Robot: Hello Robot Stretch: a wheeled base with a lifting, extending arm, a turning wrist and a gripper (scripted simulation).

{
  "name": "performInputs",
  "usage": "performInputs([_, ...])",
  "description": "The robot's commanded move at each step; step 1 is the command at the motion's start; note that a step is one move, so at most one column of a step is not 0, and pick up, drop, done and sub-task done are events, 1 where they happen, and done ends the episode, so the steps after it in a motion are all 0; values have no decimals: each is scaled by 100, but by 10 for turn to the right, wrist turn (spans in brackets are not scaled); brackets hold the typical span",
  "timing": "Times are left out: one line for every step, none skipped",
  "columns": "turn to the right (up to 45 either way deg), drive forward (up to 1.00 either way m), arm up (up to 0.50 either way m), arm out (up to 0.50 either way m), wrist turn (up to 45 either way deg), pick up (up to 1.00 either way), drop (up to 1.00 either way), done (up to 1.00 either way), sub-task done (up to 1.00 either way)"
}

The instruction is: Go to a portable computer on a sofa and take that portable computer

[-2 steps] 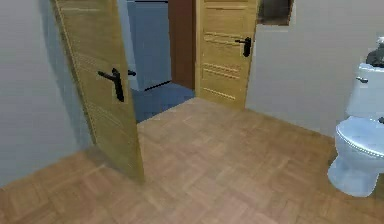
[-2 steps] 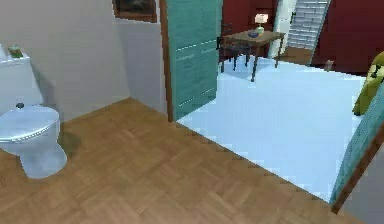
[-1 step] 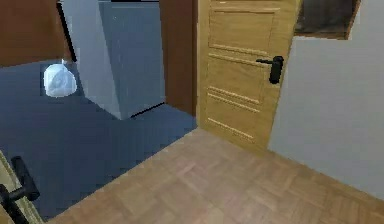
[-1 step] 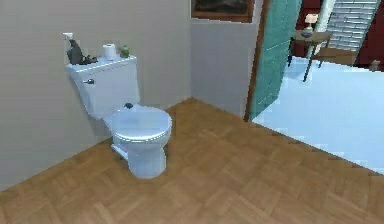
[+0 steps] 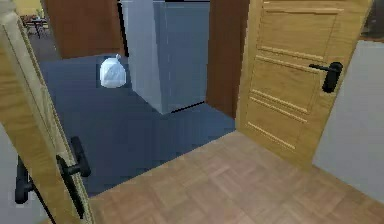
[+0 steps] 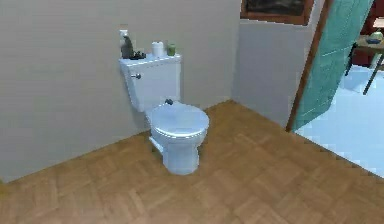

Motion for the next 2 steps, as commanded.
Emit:
performInputs([0, 15, 0, 0, 0, 0, 0, 0, 0])
performInputs([450, 0, 0, 0, 0, 0, 0, 0, 0])
